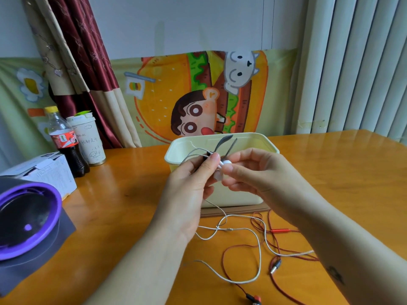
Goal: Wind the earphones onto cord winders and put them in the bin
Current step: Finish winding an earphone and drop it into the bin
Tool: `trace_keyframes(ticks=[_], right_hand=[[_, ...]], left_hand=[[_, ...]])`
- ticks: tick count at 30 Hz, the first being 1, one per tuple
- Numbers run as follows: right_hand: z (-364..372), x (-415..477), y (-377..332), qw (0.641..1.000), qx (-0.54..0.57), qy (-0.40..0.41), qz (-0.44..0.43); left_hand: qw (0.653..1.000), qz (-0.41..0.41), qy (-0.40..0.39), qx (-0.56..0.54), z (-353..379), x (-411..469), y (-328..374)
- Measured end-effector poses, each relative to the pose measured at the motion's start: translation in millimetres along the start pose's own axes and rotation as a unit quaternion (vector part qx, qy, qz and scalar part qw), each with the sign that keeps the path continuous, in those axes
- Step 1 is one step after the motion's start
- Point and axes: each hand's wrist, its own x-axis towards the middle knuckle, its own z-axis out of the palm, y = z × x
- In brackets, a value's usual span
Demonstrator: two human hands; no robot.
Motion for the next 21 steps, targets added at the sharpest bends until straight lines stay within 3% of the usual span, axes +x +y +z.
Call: trace_keyframes(ticks=[5, 8, 10, 12, 15, 18, 21], right_hand=[[-28.2, 5.5, -6.4, 0.977, -0.123, 0.134, -0.108], [-28.0, 4.2, -7.5, 0.973, -0.173, 0.009, -0.150], [-22.5, 2.1, -5.0, 0.970, -0.190, -0.100, -0.116], [-15.5, -0.2, -0.8, 0.962, -0.202, -0.161, -0.087], [-5.7, -3.1, 4.7, 0.970, -0.162, -0.149, -0.101], [-2.7, -3.2, 7.9, 0.974, -0.145, -0.107, -0.136], [-1.1, -2.8, 10.4, 0.969, -0.165, -0.117, -0.139]], left_hand=[[0.985, -0.064, -0.145, 0.069, -9.1, 4.0, 6.8], [0.958, -0.105, -0.234, 0.127, -12.9, 3.0, 7.8], [0.931, -0.112, -0.297, 0.179, -15.1, 0.8, 9.4], [0.906, -0.105, -0.342, 0.228, -18.0, -0.3, 11.0], [0.887, -0.092, -0.360, 0.273, -19.5, -1.1, 13.4], [0.889, -0.088, -0.364, 0.263, -22.5, 0.4, 15.6], [0.890, -0.087, -0.369, 0.254, -26.9, 2.0, 17.7]])
